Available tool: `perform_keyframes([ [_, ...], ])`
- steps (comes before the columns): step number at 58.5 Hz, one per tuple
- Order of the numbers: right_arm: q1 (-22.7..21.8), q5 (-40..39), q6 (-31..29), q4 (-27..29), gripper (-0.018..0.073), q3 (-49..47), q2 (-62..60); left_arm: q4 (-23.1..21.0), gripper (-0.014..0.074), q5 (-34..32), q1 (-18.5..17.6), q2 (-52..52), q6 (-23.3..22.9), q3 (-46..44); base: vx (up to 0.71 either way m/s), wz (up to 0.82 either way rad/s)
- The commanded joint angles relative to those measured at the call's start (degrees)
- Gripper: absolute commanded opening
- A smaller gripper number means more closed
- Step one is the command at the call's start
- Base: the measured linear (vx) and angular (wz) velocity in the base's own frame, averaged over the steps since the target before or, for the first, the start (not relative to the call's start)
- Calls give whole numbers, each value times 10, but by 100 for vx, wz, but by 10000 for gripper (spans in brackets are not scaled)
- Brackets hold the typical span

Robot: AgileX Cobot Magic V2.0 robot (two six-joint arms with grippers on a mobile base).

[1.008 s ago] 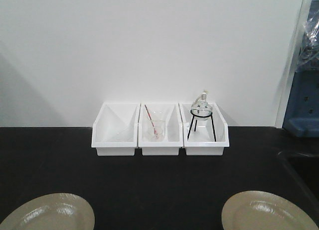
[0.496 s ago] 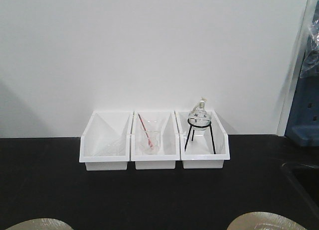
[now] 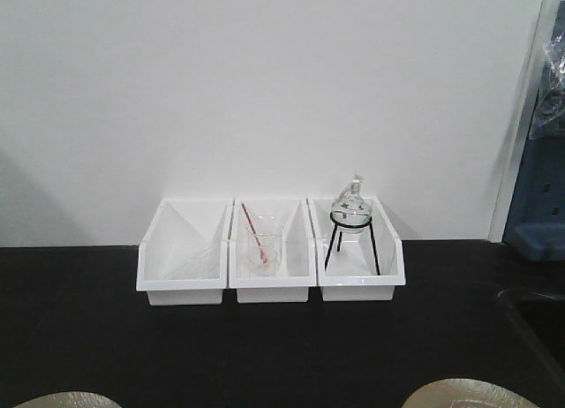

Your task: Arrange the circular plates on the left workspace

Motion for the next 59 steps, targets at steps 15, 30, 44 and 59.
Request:
perform_keyframes([
  [15,-1,-177,-2,0,-5,-41,-9,-40,2,-203,-1,-8,-66,-8,0,0],
  [30,-1,-67,-12,-8,-5,-272,76,-19,2,-129,-1,62,-120,-186,0,0],
  [44,-1,77,-32,5,-5,-452,309,-48,2,8,-1,283,-127,-356,0,0],
  [59,-1,275,-194,286,-5,-566,539,-319,2,194,-2,489,38,-475,0,0],
])
